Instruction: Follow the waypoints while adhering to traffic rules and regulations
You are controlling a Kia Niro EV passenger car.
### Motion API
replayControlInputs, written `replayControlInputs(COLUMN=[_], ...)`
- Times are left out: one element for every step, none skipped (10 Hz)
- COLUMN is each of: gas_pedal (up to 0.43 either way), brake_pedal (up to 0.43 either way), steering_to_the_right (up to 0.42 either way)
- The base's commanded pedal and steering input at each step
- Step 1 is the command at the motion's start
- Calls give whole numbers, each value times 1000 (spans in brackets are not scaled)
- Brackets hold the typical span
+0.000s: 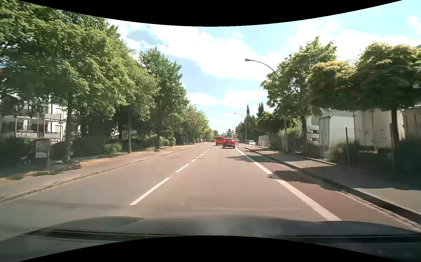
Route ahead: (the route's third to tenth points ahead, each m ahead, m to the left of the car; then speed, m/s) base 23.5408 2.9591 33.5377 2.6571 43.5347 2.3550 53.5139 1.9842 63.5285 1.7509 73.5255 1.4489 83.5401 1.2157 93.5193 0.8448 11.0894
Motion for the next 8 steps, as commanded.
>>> replayControlInputs(gas_pedal=[0, 0, 0, 0, 0, 0, 0, 0], brake_pedal=[6, 6, 6, 6, 6, 6, 6, 18], steering_to_the_right=[2, 2, 2, 2, 2, 2, 1, 2])
